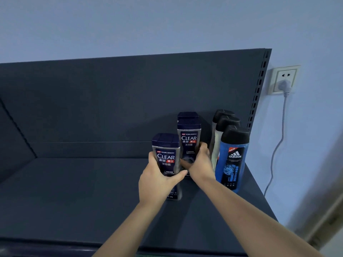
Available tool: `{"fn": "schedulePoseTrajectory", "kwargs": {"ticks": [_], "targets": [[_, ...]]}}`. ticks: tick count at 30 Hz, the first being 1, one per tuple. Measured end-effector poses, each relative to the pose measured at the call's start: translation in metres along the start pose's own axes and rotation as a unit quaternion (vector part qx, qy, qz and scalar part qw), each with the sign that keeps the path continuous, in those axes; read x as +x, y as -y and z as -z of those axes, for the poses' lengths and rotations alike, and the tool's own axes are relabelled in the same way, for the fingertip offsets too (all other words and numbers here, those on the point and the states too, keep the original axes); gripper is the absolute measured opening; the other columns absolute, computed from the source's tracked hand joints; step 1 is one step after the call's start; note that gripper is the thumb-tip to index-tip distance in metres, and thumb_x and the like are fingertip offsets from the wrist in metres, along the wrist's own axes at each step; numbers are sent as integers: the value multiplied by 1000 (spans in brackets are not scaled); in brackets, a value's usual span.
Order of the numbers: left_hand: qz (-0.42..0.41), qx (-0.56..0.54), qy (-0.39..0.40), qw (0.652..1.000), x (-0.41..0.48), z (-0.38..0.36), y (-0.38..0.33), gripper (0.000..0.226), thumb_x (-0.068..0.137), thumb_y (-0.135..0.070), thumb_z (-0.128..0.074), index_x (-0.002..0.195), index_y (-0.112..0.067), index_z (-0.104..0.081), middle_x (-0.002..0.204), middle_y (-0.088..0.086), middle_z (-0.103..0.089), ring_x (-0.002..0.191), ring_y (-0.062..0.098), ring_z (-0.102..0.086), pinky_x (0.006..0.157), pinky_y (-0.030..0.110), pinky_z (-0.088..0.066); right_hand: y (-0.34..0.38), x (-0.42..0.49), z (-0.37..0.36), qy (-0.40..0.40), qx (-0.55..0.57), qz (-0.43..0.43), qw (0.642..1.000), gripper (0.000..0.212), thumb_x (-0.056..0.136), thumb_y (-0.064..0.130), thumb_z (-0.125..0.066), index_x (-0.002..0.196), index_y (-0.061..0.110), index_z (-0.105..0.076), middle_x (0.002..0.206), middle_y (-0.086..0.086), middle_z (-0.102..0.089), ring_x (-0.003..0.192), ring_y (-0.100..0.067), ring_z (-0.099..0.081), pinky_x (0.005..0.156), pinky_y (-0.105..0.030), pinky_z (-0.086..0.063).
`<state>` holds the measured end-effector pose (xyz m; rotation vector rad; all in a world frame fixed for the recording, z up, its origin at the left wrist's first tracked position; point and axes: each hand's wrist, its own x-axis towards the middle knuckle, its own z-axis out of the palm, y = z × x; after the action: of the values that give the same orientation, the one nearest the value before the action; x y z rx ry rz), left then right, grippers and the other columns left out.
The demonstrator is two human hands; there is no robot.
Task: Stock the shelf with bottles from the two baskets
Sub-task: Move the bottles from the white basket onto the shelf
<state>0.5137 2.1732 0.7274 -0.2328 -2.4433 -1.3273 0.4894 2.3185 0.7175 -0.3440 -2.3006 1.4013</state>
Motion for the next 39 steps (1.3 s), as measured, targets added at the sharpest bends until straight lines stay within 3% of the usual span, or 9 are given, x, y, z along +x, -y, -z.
{"fn": "schedulePoseTrajectory", "kwargs": {"ticks": [2, 5, 9, 14, 19, 23, 30, 35, 39], "targets": [[-8, 2, 0, 1000, -1, -6, -3, 67, 55, -55, -84, 102, -34, -41, 90, -19, -65, 83, 3, -63, 70, 29, -53, -5, -13, 4, 14, 3, -11, 1000, 66, 86, 11, -69, 139, 15, -31, 136, -1, -42, 121, -15, -49, 85, -11, -45], [-20, 14, -3, 1000, -1, -17, -8, 68, 59, -56, -83, 104, -29, -40, 93, -17, -62, 80, 6, -60, 68, 26, -50, -20, -35, 8, 11, -38, -11, 999, 57, 93, 13, -59, 142, 14, -30, 139, -7, -46, 122, -19, -50, 99, -31, -45], [-31, 18, 0, 999, 2, -33, -16, 72, 60, -60, -81, 105, -26, -38, 97, -13, -63, 84, 11, -63, 69, 32, -53, -35, -64, 15, 17, -42, -27, 999, 48, 93, 0, -47, 137, 16, -37, 130, -2, -50, 111, -14, -53, 89, -23, -44], [-38, 33, 17, 999, -1, -44, -25, 79, 56, -68, -79, 104, -22, -36, 100, -10, -59, 83, 15, -62, 65, 35, -53, -38, -79, 27, 17, -18, -57, 998, 56, 87, 8, -60, 137, 17, -37, 125, 2, -49, 109, -12, -52, 85, -23, -47], [-37, 25, 29, 999, -3, -45, -29, 78, 56, -66, -80, 105, -24, -35, 103, -11, -57, 83, 12, -62, 64, 33, -53, -27, -74, 30, 5, -9, -22, 1000, 39, 84, 14, -70, 114, 24, -46, 111, 7, -57, 99, -6, -56, 75, -14, -47], [-17, 0, 68, 998, -7, -44, -15, 68, 63, -57, -80, 107, -26, -40, 105, -13, -57, 91, 9, -62, 70, 31, -55, -19, -68, 24, 11, 11, -25, 1000, 35, 87, 5, -64, 108, 26, -45, 111, 1, -60, 100, -11, -60, 85, -33, -57], [-33, 6, 85, 996, -6, -44, -11, 61, 73, -49, -78, 114, -19, -45, 113, -4, -55, 101, 16, -61, 76, 31, -54, -17, -66, 17, 10, -25, -44, 999, 44, 91, 0, -55, 131, 13, -46, 123, -5, -58, 108, -15, -58, 93, -31, -52], [-60, 167, 141, 974, -10, -15, -8, 93, 69, -77, -61, 133, -15, -36, 130, -2, -47, 114, 20, -54, 79, 35, -48, -13, -77, 23, -12, -31, -94, 995, 53, 89, 7, -65, 136, 8, -41, 114, -4, -58, 99, -15, -55, 82, -25, -43], [-43, 252, 148, 955, -13, 57, 25, 97, 73, -85, -44, 140, -16, -34, 138, 0, -44, 120, 21, -50, 81, 37, -48, 7, -96, 16, -49, -19, -123, 991, 56, 87, 13, -69, 136, 6, -42, 123, -9, -56, 99, -18, -54, 82, -30, -44]]}}
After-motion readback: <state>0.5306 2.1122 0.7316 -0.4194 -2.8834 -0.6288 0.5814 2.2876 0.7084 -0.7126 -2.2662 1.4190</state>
